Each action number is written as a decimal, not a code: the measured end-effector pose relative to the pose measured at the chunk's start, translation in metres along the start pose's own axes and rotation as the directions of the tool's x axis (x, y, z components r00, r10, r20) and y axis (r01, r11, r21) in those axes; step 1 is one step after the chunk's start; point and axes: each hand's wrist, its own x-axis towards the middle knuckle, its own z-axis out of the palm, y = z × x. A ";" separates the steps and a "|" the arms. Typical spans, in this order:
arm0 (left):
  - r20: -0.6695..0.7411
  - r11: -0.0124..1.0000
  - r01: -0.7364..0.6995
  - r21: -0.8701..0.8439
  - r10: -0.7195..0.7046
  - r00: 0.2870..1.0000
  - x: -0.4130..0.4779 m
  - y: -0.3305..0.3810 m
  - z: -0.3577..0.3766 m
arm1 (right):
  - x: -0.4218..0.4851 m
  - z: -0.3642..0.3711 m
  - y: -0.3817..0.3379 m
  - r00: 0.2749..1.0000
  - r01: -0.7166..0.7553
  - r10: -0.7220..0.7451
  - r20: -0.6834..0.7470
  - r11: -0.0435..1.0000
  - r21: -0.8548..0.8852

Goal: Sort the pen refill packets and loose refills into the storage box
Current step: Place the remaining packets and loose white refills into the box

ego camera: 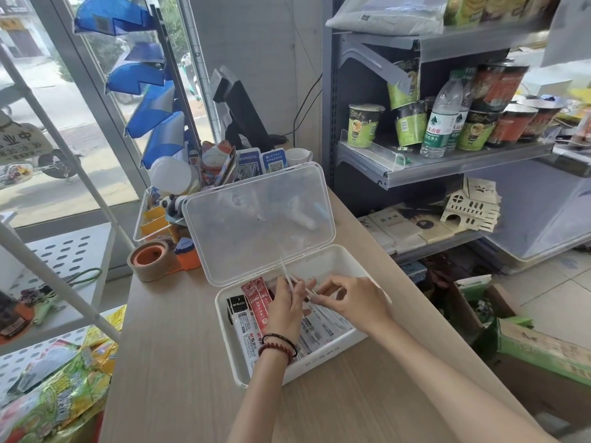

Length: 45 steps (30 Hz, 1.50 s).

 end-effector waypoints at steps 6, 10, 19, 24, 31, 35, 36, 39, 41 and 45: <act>-0.039 0.996 -0.005 0.085 0.008 0.999 -0.001 0.001 0.001 | 0.001 0.001 0.002 1.000 -0.012 0.011 0.021 1.000 0.029; -0.122 0.992 -0.033 0.125 0.049 0.991 -0.003 0.006 -0.001 | 0.003 0.005 0.006 0.998 -0.039 0.042 -0.037 0.997 0.065; -0.378 0.963 0.032 0.266 0.074 0.923 -0.005 0.012 -0.006 | 0.007 0.009 0.007 0.983 -0.167 0.168 -0.077 0.986 0.021; -0.445 0.977 0.025 0.210 0.073 0.893 -0.007 0.014 -0.005 | 0.008 0.009 0.009 0.984 -0.177 0.175 -0.043 0.984 -0.035; -0.346 0.909 -0.025 0.415 0.183 0.920 -0.003 0.007 -0.007 | 0.009 0.006 0.008 0.977 -0.209 0.211 0.010 0.971 -0.114; -0.246 0.859 -0.138 0.492 0.289 0.925 -0.004 0.007 -0.006 | 0.010 0.007 0.007 0.978 -0.173 0.187 0.091 0.975 -0.142; -0.244 0.859 -0.141 0.491 0.291 0.925 -0.003 0.006 -0.006 | 0.011 0.007 0.006 0.976 -0.170 0.188 0.109 0.973 -0.156; -0.259 0.865 -0.150 0.479 0.302 0.917 -0.002 0.003 -0.006 | 0.012 0.007 0.006 0.974 -0.167 0.190 0.121 0.970 -0.179; -0.256 0.870 -0.156 0.468 0.302 0.918 -0.002 0.004 -0.006 | 0.012 0.007 0.005 0.978 -0.152 0.173 0.113 0.973 -0.176; -0.237 0.906 -0.136 0.402 0.247 0.940 -0.004 0.008 -0.005 | 0.011 0.007 0.004 0.989 -0.097 0.113 0.099 0.982 -0.160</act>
